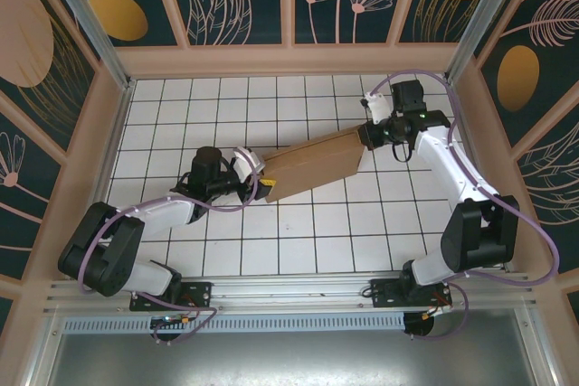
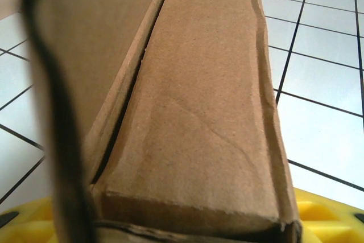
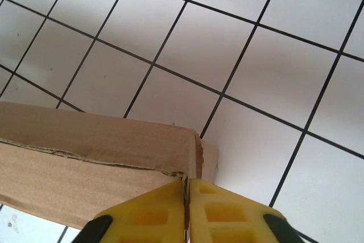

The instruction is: Fold the paper box

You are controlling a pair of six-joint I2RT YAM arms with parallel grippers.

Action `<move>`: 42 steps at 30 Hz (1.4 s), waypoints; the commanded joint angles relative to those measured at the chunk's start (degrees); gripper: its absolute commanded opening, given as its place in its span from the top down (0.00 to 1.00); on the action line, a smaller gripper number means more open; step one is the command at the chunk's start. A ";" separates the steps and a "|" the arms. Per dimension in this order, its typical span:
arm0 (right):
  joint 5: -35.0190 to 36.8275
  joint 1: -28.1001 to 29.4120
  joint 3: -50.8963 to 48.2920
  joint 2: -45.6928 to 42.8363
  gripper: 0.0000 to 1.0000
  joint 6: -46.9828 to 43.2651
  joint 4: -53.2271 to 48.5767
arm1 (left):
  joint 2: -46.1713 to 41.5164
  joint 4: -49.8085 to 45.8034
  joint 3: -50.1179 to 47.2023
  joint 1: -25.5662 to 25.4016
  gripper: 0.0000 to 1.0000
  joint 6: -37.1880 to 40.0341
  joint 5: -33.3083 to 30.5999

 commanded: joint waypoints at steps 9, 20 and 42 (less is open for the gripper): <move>0.41 0.08 6.62 0.86 0.96 2.17 -5.70 | 2.62 -2.13 3.18 0.32 0.42 2.29 0.36; 4.70 0.07 10.32 3.31 1.00 5.39 -11.69 | 3.70 -14.51 11.42 0.31 0.42 8.42 -2.74; 1.40 -1.87 7.42 3.87 1.00 12.75 -12.22 | 8.27 -25.49 21.10 0.31 0.42 15.50 -6.95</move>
